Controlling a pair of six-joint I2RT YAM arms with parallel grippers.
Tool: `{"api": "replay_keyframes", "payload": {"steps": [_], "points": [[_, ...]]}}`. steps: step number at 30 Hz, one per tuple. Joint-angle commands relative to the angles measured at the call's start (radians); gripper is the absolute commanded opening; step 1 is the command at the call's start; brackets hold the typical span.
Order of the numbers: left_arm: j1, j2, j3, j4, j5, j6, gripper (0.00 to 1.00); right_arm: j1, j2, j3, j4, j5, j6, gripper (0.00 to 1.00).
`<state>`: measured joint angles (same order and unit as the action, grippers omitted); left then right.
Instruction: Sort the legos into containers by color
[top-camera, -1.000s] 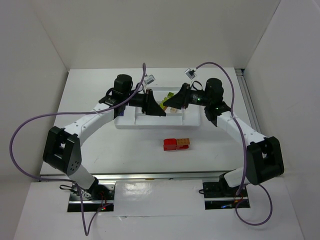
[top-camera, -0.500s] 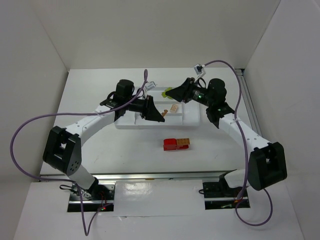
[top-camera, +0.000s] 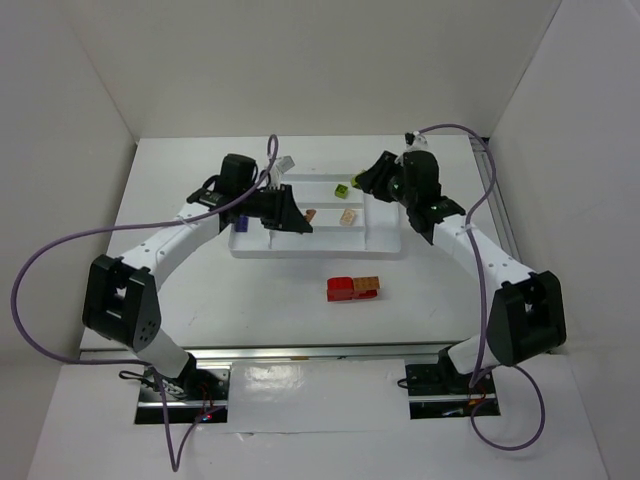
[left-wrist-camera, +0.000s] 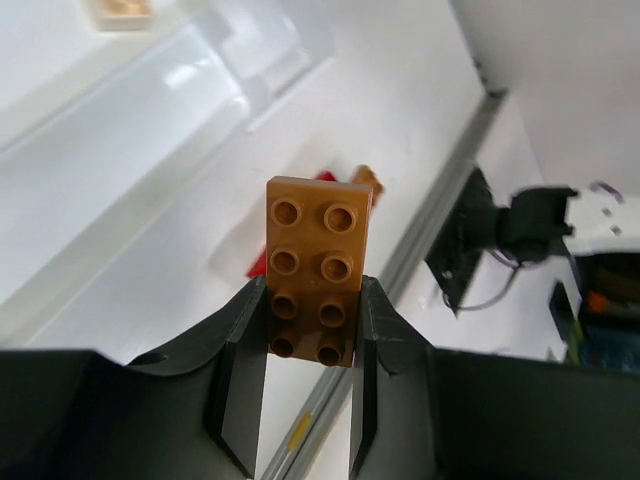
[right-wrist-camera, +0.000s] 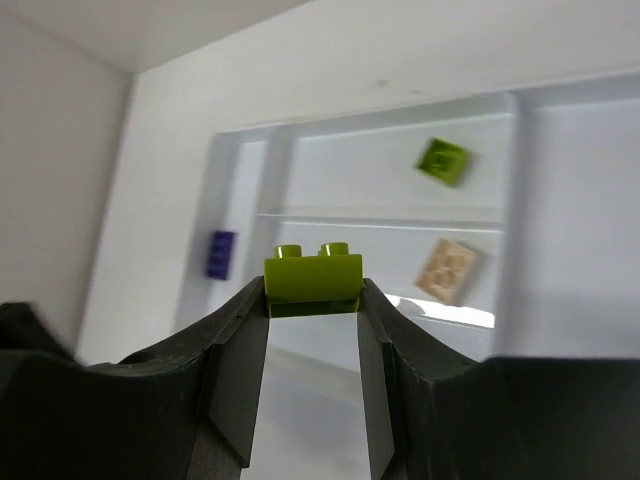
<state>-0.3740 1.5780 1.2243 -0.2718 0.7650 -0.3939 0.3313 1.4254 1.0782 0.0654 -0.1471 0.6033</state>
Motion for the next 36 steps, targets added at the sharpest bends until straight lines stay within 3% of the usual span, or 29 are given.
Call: {"api": "replay_keyframes", "payload": {"steps": [1, 7, 17, 23, 34, 36], "points": [[0.010, -0.004, 0.084, -0.128, -0.154, 0.029, 0.00, -0.002, 0.035, 0.029, -0.163, 0.277, -0.060, 0.00], [0.010, 0.022, 0.095, -0.165, -0.266, 0.009, 0.00, -0.002, 0.125, 0.057, -0.193, 0.368, -0.106, 0.00], [0.010, 0.051, 0.095, -0.176, -0.267, 0.000, 0.00, -0.002, 0.270, 0.132, -0.182, 0.428, -0.158, 0.02], [0.010, 0.042, 0.095, -0.187, -0.362, -0.013, 0.00, 0.009, 0.355, 0.209, -0.142, 0.255, -0.177, 0.02], [0.010, 0.020, 0.104, -0.251, -0.427, -0.031, 0.00, 0.097, 0.661, 0.590, -0.196, 0.179, -0.186, 0.06], [0.010, 0.020, 0.113, -0.251, -0.438, -0.040, 0.00, 0.097, 0.720, 0.641, -0.222, 0.170, -0.186, 0.10]]}}
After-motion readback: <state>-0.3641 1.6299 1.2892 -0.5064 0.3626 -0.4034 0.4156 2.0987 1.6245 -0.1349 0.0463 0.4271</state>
